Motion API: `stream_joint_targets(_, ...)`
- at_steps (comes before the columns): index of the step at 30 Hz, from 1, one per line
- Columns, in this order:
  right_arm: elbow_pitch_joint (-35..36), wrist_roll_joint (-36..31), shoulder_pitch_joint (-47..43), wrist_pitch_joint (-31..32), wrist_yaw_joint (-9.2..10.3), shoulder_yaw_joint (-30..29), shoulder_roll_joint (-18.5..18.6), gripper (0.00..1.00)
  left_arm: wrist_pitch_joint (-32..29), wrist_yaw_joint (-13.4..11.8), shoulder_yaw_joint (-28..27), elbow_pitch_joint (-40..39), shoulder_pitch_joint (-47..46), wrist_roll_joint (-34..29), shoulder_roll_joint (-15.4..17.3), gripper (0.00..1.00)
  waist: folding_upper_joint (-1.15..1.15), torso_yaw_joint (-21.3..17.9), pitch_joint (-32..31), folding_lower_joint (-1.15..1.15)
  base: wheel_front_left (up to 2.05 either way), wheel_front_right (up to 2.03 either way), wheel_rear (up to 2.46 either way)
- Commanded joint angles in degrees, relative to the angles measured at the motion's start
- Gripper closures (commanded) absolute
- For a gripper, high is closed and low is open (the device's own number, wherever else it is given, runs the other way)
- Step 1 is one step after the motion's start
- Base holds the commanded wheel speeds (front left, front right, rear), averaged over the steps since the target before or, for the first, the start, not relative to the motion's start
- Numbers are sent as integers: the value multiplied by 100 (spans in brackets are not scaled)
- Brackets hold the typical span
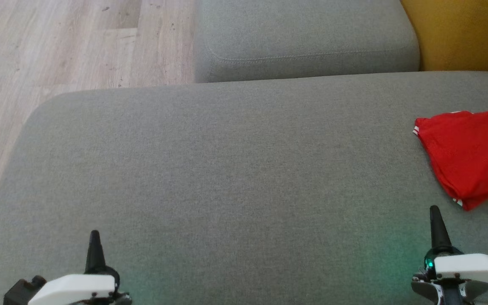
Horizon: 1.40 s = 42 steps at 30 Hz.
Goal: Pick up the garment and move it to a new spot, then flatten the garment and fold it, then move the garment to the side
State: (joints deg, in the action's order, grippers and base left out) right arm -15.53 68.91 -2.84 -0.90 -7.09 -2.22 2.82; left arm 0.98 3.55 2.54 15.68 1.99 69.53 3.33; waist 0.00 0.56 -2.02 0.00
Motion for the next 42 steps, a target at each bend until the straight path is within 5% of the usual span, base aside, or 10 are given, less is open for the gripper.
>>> stream_joint_targets(1, 181, 192, 373, 48, -29, 50, 124, 100, -51, 43, -221, -176, -339, 175, 78, 100, 0, -2, 9, 0, 0, 0, 0)
stream_joint_targets(34, 160, 2438, 884, 609, -40, -271, 119, 100, -622, 391, -752, -169, -802, 2372, 64, 100, 0, -56, 219, 0, 0, 0, 0)
stream_joint_targets(42, 159, 2443, 890, 625, -40, -288, 109, 100, -638, 393, -770, -169, -806, 2377, 53, 100, 0, -56, 220, 0, 0, 0, 0)
